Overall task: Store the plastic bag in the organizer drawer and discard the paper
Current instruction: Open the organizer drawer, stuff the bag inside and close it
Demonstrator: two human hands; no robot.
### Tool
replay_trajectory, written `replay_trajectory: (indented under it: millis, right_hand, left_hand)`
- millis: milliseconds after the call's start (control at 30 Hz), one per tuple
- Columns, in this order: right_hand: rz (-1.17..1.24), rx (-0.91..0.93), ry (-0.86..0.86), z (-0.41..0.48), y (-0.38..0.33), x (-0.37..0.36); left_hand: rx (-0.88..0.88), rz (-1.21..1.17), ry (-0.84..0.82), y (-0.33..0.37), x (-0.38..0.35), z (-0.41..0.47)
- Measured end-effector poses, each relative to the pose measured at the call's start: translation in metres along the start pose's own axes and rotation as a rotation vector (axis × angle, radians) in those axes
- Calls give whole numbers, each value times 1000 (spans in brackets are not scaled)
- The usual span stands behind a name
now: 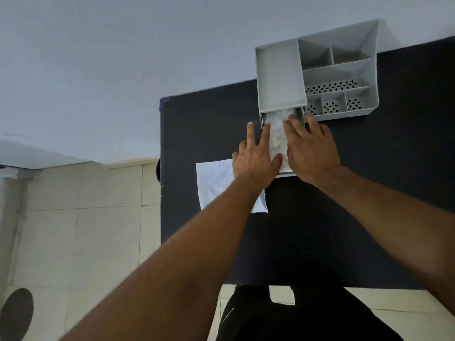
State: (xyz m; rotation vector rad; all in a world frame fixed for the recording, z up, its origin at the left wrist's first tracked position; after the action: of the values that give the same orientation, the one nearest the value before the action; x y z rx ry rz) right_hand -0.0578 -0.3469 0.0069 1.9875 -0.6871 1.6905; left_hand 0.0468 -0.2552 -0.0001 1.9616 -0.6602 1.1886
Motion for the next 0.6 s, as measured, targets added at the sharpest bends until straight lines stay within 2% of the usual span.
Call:
replay_trajectory:
  millis: [300, 600]
  right_hand:
    - [-41, -3, -128, 7, 0, -12]
    - [24, -11, -204, 12, -2, -11]
  left_hand:
    - [-143, 143, 2, 5, 8, 8]
    - [-153, 136, -214, -1, 9, 11]
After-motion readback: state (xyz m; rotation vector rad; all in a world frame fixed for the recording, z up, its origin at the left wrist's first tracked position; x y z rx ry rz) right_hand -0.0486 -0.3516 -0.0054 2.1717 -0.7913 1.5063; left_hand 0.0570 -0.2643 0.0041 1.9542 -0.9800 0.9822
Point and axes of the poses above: each hand's wrist, its own z-axis towards the middle knuckle, its own x-axis out of the back of the hand, y = z × x, the point moved 3 cm from there along z, towards the middle knuckle, and after that the axes turned 6 degrees about -z, right-handed, at the moved point
